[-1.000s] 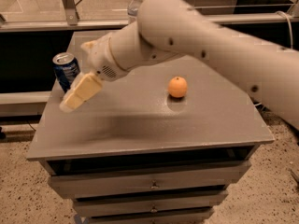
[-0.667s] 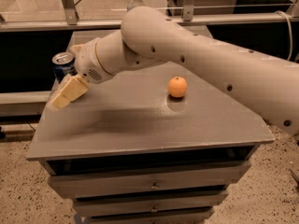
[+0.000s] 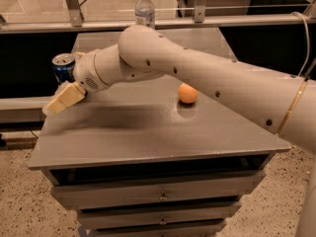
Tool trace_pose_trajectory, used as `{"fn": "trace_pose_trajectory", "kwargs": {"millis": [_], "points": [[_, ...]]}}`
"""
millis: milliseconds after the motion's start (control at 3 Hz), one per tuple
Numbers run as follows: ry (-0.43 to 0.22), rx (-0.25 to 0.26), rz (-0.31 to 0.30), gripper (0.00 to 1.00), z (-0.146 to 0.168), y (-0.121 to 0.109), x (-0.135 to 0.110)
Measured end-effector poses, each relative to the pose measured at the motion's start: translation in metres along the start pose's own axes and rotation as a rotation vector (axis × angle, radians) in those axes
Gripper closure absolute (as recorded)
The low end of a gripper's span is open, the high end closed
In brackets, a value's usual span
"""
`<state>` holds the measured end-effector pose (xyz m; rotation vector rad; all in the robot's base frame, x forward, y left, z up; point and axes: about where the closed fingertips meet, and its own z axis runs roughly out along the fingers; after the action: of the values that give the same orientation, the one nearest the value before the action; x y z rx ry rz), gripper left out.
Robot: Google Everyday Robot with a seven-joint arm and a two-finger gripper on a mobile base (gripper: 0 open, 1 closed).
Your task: Move pepsi can near blue plastic bottle
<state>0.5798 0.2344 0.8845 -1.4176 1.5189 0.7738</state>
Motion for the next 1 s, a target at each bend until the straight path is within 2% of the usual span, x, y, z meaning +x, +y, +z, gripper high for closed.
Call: {"fn": "trace_pose_trajectory", "kwargs": {"millis": [333, 667, 1000], "points": [[-0.011, 0.019, 0.046, 0.00, 0.011, -0.010, 0.011], [-0.025, 0.052, 0.089, 0.18, 0.014, -0.020, 0.019], [-0.041, 0.120, 0.124, 0.49, 0.000, -0.035, 0.027]]}}
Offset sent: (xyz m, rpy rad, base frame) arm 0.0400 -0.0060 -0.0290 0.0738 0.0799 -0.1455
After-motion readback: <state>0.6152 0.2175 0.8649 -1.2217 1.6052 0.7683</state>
